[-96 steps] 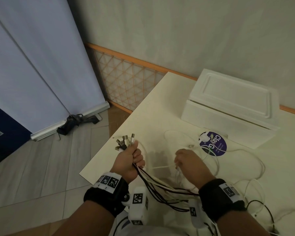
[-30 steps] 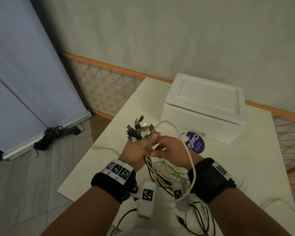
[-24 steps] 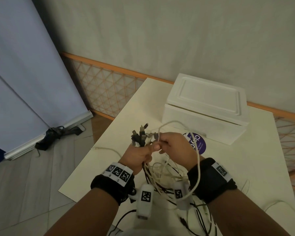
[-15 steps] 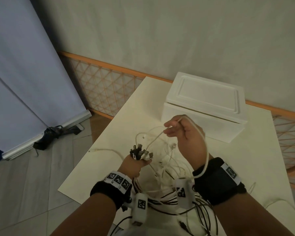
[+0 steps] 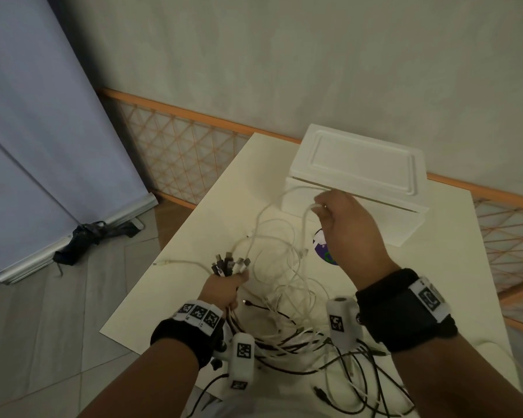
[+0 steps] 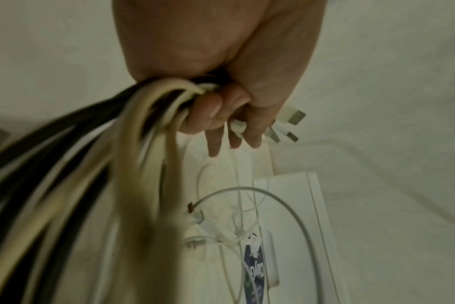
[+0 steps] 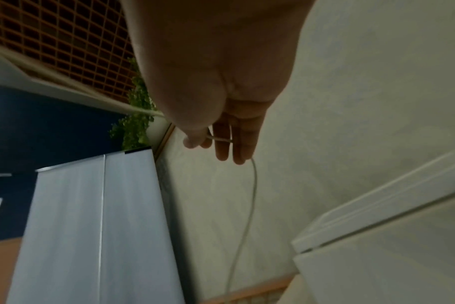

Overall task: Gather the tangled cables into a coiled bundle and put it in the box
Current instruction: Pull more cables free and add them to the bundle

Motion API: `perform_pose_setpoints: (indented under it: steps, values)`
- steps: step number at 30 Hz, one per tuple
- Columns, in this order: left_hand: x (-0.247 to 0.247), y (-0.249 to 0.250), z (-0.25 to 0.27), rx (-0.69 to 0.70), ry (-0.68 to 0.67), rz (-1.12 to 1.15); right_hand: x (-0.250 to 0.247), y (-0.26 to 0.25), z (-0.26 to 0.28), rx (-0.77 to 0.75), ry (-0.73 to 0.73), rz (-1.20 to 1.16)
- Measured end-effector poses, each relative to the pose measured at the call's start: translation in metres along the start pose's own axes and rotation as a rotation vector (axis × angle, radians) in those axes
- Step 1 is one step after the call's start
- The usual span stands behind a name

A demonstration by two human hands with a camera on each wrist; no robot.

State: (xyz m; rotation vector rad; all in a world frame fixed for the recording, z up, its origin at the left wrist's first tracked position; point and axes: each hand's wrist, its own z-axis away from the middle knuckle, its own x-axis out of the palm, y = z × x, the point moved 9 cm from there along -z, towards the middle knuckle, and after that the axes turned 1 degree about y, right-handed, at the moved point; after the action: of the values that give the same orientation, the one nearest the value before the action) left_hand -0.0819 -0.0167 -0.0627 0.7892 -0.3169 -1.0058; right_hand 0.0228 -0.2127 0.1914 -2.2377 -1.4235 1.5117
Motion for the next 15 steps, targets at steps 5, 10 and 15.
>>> perform_pose_setpoints:
  steps: [5, 10, 15]
  values:
    - [-0.014, 0.007, 0.005, 0.044, 0.084, 0.213, -0.017, 0.027, 0.009, -0.018, 0.018, 0.306]
    - [-0.035, -0.002, 0.008, 0.002, 0.127, 0.28, -0.097, 0.073, 0.032, 0.223, 0.011, 0.712]
    - [-0.039, -0.009, 0.02, 0.011, 0.103, 0.349, -0.125, 0.097, 0.061, 0.525, -0.181, 0.519]
